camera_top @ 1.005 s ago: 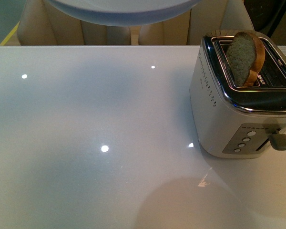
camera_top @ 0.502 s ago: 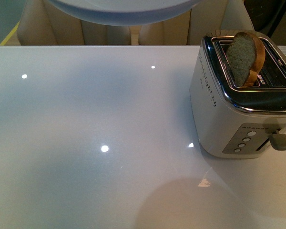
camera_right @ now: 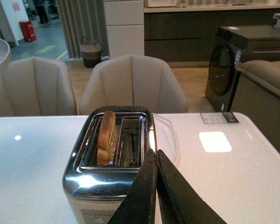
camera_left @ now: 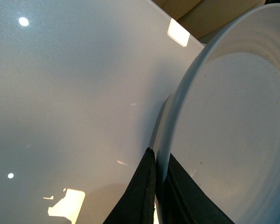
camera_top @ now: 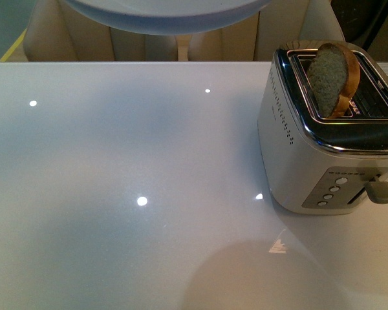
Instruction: Left arm holds plate, right arm toasts bread
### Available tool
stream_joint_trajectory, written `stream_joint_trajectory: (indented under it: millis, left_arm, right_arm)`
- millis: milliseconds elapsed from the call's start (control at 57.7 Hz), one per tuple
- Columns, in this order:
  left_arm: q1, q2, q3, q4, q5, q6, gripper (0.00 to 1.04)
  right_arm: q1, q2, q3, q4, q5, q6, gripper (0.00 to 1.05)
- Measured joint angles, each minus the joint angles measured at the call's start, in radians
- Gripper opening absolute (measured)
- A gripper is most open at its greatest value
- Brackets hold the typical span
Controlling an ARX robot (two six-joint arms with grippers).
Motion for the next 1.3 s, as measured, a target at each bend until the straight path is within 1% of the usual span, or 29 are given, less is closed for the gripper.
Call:
stream_joint_trajectory:
  millis: [52, 156, 433, 502, 537, 641, 693, 797, 970, 1056, 1299]
  left_arm:
    - [0.0, 0.0, 0.0, 0.0, 0.0, 0.0, 0.03]
    - [0.0, 0.0, 0.0, 0.0, 0.0, 0.0, 0.03]
    - [0.0, -0.001, 0.0, 0.0, 0.0, 0.0, 0.03]
    - [0.0, -0.001, 0.0, 0.0, 0.0, 0.0, 0.03]
    - [0.0, -0.001, 0.0, 0.0, 0.0, 0.0, 0.03]
    - [0.0, -0.001, 0.0, 0.0, 0.0, 0.0, 0.03]
    - [0.0, -0.001, 0.0, 0.0, 0.0, 0.0, 0.03]
    - [0.0, -0.001, 0.0, 0.0, 0.0, 0.0, 0.03]
    - [0.0, -0.001, 0.0, 0.0, 0.0, 0.0, 0.03]
    - [0.0, -0.001, 0.0, 0.0, 0.0, 0.0, 0.03]
    - [0.0, -0.001, 0.0, 0.0, 0.0, 0.0, 0.03]
  right_arm:
    - [0.0, -0.011, 0.0, -0.011, 0.0, 0.0, 0.02]
    - [0.0, -0.134, 0.0, -0.167, 0.003, 0.0, 0.02]
    - [0.0, -0.181, 0.0, -0.188, 0.001, -0.001, 0.02]
    - [0.0, -0.181, 0.0, -0.188, 0.001, -0.001, 0.12]
    - [0.0, -0.181, 0.0, -0.188, 0.001, 0.0, 0.19]
    - [0.0, -0.181, 0.0, -0.188, 0.001, -0.001, 0.35]
    - [0.0, -0.181, 0.0, -0.188, 0.001, 0.0, 0.45]
    - [0.0, -0.182, 0.0, -0.188, 0.001, 0.0, 0.71]
    - [0.0, -0.182, 0.0, -0.188, 0.001, 0.0, 0.97]
    - [0.0, -0.182, 0.0, -0.188, 0.001, 0.0, 0.96]
    - [0.0, -0.182, 0.0, -0.188, 0.001, 0.0, 0.96]
